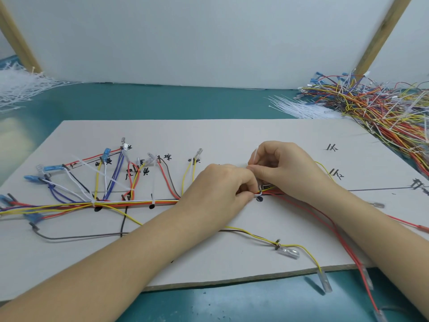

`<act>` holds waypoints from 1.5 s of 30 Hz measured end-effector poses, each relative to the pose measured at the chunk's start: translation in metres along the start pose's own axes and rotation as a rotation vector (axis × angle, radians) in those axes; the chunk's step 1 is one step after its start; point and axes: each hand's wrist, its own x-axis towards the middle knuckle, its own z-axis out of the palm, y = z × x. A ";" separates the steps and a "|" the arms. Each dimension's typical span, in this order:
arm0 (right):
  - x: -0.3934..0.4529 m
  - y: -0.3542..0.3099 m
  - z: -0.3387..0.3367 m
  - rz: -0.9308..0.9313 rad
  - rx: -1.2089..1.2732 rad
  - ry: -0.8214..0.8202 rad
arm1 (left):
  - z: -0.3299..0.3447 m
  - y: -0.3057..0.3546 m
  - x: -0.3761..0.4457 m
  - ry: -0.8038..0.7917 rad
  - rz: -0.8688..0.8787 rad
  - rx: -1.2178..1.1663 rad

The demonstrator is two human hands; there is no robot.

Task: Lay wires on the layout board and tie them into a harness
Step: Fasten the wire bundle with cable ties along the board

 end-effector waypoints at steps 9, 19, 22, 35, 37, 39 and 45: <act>-0.001 0.003 -0.004 -0.044 0.028 -0.043 | 0.000 -0.002 -0.001 0.004 0.012 -0.005; -0.005 -0.005 -0.003 -0.151 -0.008 -0.192 | 0.001 -0.002 -0.001 0.019 0.014 -0.017; -0.004 -0.003 -0.004 -0.137 -0.006 -0.180 | 0.001 -0.002 -0.001 0.022 0.013 -0.018; -0.002 0.001 -0.012 -0.023 0.160 -0.297 | 0.001 -0.005 0.000 -0.085 0.160 0.204; -0.002 0.000 -0.013 -0.007 0.199 -0.312 | 0.002 -0.006 -0.003 -0.086 0.194 0.260; -0.003 0.000 -0.012 -0.004 0.205 -0.308 | 0.002 -0.005 -0.006 -0.076 0.224 0.298; -0.002 -0.003 -0.011 -0.005 0.211 -0.313 | -0.008 0.009 -0.004 -0.093 0.398 0.595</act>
